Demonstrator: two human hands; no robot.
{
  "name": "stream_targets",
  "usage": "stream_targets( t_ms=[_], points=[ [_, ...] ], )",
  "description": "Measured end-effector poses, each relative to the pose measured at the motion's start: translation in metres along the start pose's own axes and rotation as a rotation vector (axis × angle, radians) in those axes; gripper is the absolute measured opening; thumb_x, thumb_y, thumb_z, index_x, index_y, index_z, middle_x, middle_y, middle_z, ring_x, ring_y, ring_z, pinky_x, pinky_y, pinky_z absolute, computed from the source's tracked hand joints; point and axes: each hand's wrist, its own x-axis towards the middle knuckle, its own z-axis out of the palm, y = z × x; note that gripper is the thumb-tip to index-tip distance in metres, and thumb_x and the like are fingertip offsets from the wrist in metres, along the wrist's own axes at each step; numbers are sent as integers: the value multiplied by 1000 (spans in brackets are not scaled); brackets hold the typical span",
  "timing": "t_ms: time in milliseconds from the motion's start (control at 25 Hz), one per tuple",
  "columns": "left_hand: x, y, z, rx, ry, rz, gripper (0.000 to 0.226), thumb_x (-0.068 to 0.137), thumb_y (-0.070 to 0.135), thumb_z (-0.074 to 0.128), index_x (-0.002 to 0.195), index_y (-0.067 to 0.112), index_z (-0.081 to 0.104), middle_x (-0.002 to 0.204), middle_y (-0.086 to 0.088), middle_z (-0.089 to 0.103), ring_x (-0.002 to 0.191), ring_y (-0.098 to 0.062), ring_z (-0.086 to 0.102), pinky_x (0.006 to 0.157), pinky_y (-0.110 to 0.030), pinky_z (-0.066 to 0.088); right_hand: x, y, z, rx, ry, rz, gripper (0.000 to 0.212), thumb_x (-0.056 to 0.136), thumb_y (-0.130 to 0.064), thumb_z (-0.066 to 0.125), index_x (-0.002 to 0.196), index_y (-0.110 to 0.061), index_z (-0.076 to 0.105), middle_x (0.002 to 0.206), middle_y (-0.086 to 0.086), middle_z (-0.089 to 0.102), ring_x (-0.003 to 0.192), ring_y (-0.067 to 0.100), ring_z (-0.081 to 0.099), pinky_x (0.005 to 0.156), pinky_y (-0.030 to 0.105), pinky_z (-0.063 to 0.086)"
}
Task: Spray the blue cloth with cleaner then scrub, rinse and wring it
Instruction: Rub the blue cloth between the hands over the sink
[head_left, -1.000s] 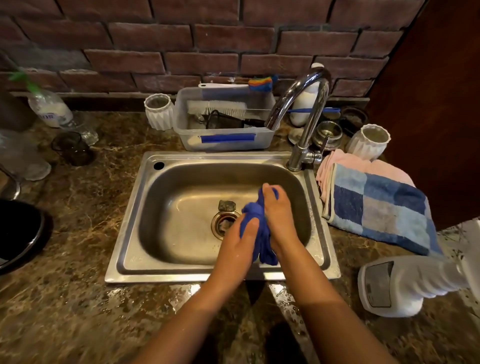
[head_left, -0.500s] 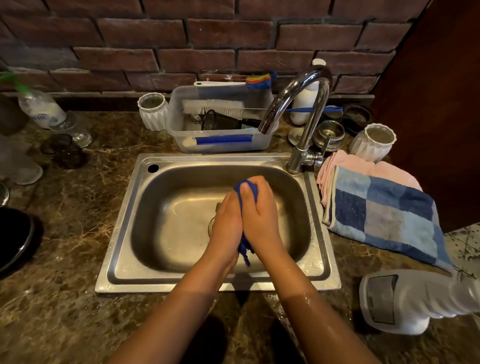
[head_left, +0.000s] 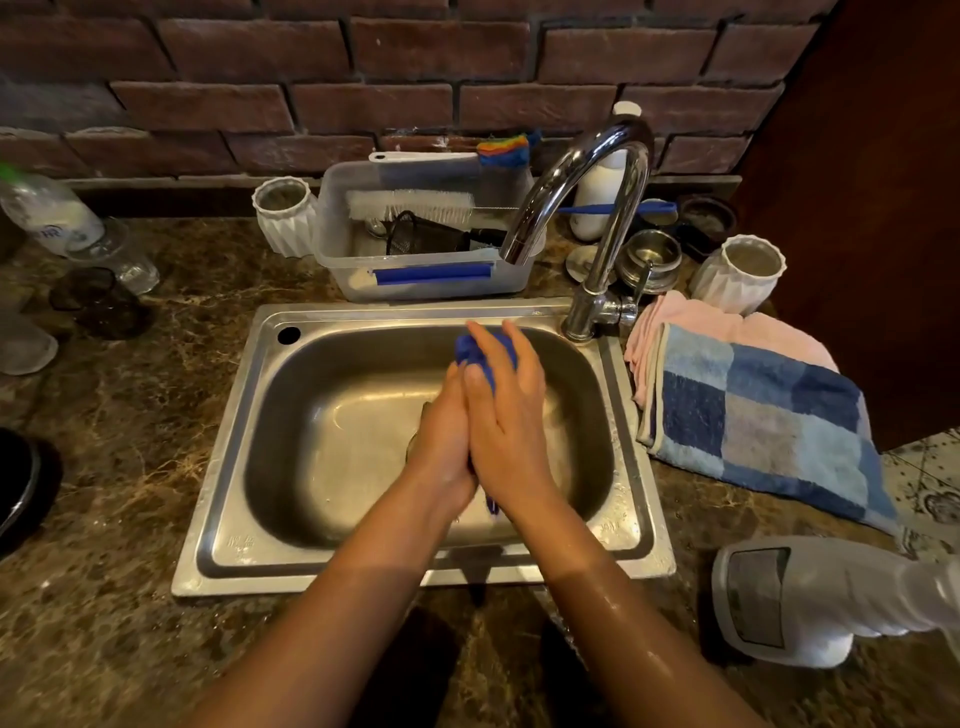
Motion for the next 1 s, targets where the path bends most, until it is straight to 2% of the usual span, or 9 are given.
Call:
stream_targets(
  t_ms=[120, 280, 440, 520, 560, 640, 720, 840, 1000],
  points=[
    [0, -10, 8, 227, 37, 88, 24, 95, 39, 36, 92, 28, 57, 81, 7, 59, 74, -8, 58, 69, -29, 49, 13, 0, 0, -53, 123, 0, 22, 96, -21, 34, 97, -14, 55, 100, 6, 52, 95, 17, 50, 81, 25, 41],
    [3, -17, 12, 254, 126, 23, 28, 96, 31, 35, 94, 12, 56, 69, -4, 54, 67, -14, 54, 66, -26, 44, 39, 8, -11, -40, 88, 248, 28, 96, -20, 32, 72, -19, 44, 68, -5, 45, 63, 8, 43, 58, 16, 36],
    [-4, -13, 2, 259, 34, 33, 21, 96, 33, 38, 94, 26, 57, 96, 0, 63, 88, -13, 60, 77, -28, 49, 47, 11, -29, 555, 73, 825, 24, 92, -21, 44, 70, -14, 52, 71, 4, 53, 64, 17, 51, 66, 31, 45],
    [1, -3, -6, -58, 53, -27, 28, 95, 31, 39, 104, 15, 61, 105, -8, 66, 95, -21, 63, 85, -35, 50, 38, 7, -28, 896, 76, 733, 20, 90, -26, 47, 86, -16, 63, 88, 4, 65, 81, 20, 62, 76, 33, 50],
    [5, -1, -9, -221, 48, -42, 34, 96, 29, 37, 111, 9, 59, 109, -13, 65, 98, -26, 63, 86, -38, 50, 31, 5, -23, 897, 39, 589, 23, 89, -29, 44, 102, -24, 62, 106, 0, 66, 98, 19, 62, 83, 33, 51],
    [9, 0, -5, -349, 43, -46, 34, 96, 27, 36, 115, 8, 57, 106, -12, 66, 94, -24, 66, 78, -33, 53, 14, 4, -8, 433, -114, 257, 41, 88, -32, 36, 127, -41, 44, 144, -6, 41, 133, 15, 37, 106, 35, 36],
    [8, -8, 4, -181, 46, -21, 25, 96, 28, 38, 103, 17, 60, 99, -4, 65, 88, -14, 65, 73, -27, 52, 13, 7, -3, 102, -85, 150, 39, 95, -28, 32, 132, -37, 39, 148, 0, 29, 134, 14, 31, 108, 32, 29],
    [11, -20, 17, 54, 123, 0, 23, 95, 29, 41, 83, 20, 60, 80, -2, 63, 78, -12, 61, 71, -27, 47, 27, 12, -12, 111, 28, 159, 23, 96, -16, 32, 95, -21, 55, 101, 8, 54, 89, 13, 52, 80, 27, 41],
    [19, -25, 9, 225, 94, -38, 29, 97, 25, 38, 72, 21, 52, 65, 2, 58, 55, 3, 57, 58, -14, 44, 53, 26, -23, 0, -17, 339, 29, 93, -14, 34, 67, -22, 44, 68, -2, 45, 63, 10, 42, 59, 23, 35]
  ],
)
